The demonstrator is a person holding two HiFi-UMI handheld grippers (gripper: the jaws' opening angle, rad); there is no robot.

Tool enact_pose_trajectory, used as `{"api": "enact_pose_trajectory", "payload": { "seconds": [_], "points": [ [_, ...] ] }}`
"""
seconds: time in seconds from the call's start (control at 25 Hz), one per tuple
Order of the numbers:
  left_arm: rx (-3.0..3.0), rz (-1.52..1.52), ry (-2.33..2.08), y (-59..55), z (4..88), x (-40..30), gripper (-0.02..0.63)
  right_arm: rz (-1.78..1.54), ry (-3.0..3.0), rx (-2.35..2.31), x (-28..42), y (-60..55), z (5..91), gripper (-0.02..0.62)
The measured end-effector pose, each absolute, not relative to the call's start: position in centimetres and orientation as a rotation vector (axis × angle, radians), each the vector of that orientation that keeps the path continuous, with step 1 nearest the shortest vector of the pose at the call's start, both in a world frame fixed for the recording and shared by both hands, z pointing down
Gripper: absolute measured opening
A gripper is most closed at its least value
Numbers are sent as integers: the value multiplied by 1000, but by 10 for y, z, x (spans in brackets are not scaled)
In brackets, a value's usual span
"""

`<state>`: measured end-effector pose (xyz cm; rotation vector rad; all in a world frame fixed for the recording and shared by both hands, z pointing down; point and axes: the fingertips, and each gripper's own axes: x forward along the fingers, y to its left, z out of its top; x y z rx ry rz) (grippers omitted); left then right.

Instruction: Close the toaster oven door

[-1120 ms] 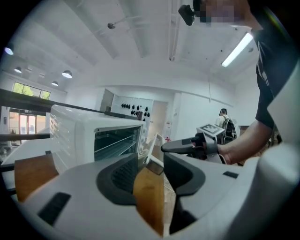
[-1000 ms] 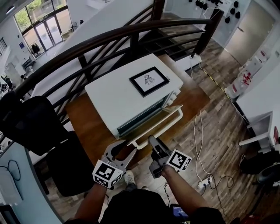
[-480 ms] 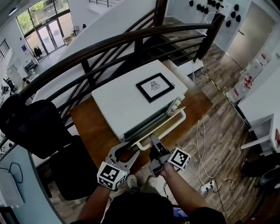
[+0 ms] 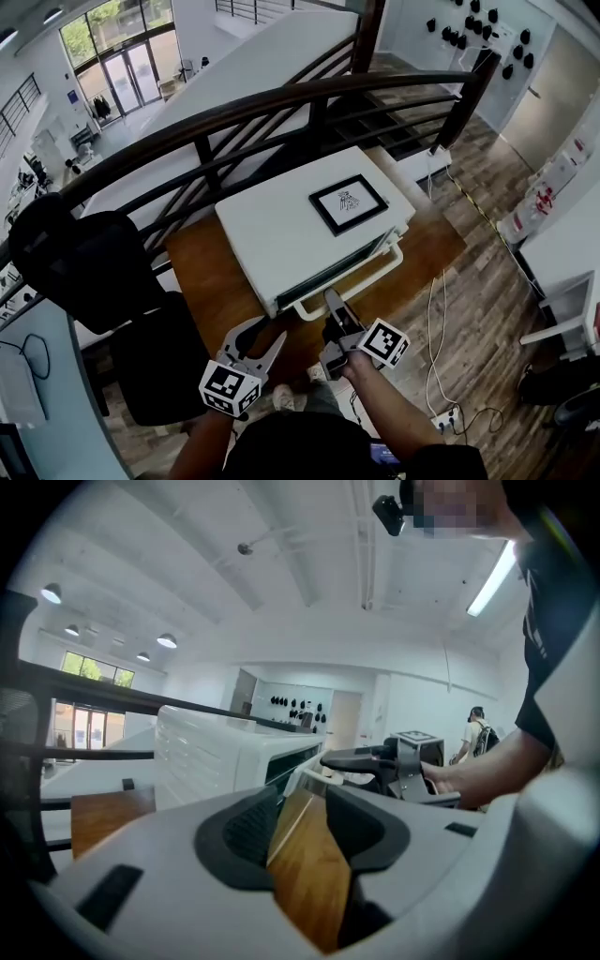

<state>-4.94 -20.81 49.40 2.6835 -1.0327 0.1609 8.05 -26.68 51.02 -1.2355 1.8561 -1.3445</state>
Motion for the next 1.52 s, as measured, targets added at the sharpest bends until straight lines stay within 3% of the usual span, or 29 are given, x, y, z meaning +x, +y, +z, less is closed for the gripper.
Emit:
{"api": "enact_pose_trajectory", "payload": {
  "seconds": [0.68,0.8,0.92,1.16,1.28,1.52],
  "points": [
    [2584,126,-1172,-220,495,-83,166,-1357,1940,-1185,64,-294,500,156],
    [2587,126,-1164,-220,496,-85,166,-1339,1979,-1230,65,-295,502,171],
    [2599,117,-1157,-219,493,-88,166,-1312,1996,-1253,68,-289,502,235],
    [2631,94,-1136,-214,485,-98,166,-1229,2000,-1332,80,-269,498,239],
    [2660,69,-1126,-212,478,-102,152,-1078,2089,-1437,87,-253,485,180],
    [2718,-11,-1158,-211,444,-109,62,-716,2302,-1580,100,-219,437,72]
  ]
}}
